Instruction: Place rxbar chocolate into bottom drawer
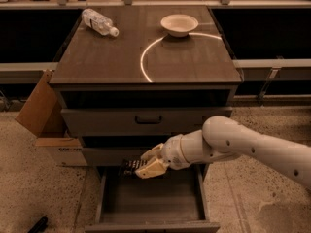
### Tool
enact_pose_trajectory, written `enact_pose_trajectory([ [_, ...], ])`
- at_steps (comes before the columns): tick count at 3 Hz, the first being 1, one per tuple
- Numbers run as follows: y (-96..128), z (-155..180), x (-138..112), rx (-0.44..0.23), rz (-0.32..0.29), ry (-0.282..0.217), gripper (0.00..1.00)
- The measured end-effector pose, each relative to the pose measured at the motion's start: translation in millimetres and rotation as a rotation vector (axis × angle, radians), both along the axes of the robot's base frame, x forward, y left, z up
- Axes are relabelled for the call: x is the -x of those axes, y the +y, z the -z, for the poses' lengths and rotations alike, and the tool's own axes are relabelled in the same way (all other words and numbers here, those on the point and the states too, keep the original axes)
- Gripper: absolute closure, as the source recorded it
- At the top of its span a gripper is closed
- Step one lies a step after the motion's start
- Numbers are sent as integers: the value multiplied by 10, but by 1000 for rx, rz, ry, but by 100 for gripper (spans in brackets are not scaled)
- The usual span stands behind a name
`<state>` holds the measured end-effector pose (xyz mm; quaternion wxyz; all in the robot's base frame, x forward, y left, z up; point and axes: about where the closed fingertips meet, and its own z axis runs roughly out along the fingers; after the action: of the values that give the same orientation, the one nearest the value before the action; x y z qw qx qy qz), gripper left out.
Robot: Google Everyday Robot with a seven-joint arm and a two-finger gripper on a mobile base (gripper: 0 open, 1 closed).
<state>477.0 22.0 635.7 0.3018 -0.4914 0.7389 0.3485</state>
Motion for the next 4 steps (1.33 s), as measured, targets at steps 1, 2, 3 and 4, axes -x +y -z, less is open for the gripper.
enact_pose_trajectory([
  [1, -15, 688, 59, -24, 16, 51, 100],
  [2, 17, 1475, 112, -46, 43, 108, 100],
  [3, 87, 2112, 91, -46, 78, 146, 100],
  [4, 172, 2509, 16, -43, 109, 178, 83],
])
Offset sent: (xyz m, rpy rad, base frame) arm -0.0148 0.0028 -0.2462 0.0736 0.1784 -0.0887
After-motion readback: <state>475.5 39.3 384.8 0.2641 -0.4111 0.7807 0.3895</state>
